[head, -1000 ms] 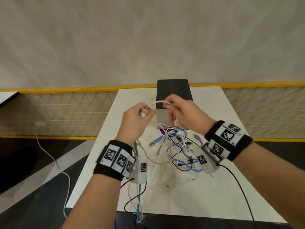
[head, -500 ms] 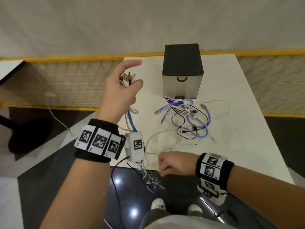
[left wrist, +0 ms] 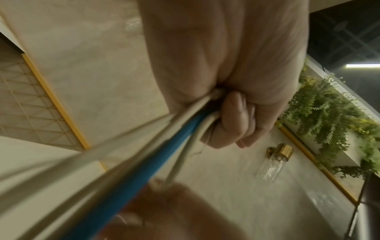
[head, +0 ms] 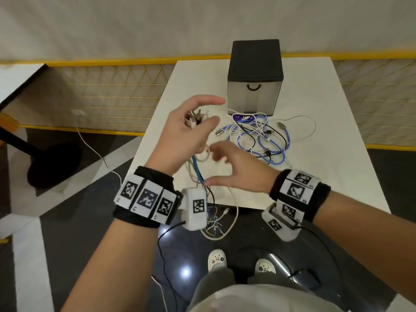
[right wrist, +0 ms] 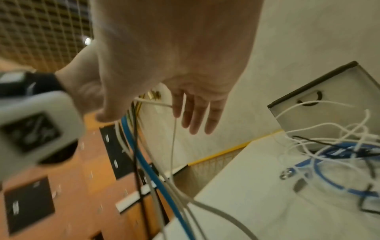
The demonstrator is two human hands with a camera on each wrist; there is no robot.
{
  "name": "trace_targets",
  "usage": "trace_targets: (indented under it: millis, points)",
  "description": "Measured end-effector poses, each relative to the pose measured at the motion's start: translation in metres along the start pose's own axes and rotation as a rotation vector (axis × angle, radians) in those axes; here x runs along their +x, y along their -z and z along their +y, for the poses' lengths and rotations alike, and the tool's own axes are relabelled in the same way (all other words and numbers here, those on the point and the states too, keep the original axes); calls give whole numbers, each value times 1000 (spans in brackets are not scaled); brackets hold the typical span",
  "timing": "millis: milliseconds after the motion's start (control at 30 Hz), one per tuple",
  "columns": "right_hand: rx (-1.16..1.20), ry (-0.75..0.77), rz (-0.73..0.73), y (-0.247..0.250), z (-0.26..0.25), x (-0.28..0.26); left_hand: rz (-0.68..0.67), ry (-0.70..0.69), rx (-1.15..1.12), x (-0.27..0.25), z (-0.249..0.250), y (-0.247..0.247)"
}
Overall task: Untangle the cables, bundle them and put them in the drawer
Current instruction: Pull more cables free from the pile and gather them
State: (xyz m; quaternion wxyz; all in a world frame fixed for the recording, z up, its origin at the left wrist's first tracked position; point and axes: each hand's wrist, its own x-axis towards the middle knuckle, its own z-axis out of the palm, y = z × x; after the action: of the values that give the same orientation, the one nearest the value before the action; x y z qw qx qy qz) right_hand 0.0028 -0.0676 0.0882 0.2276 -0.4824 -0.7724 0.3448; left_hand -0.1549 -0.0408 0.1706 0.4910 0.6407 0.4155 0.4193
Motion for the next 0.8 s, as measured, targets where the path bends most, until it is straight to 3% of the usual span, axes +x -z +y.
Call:
trace_targets:
  millis: [100,267,367,533,667,733,800]
  points:
    - [295,66,-18,-4,-19,10,-41,-10,22,-6,3,-15]
    - [300,191,62,-34,-24,8,9,-83,36,-11,12,-20]
    - [335,69,3,-50,-8,2,101,-109,-105,-8,14,-9]
    - [173,-73,-203,-74,38,-9,258,-152,-267,0,19,8]
    - [109,-192,-368,-76,62,-11,273,-142,-287,2,18,15]
    - [51,-195,-371,-69,64,-7,240,-109,-269,1,16,14]
    - [150,-130,-271,-60,51,-2,193,-75,-219,1,12,10]
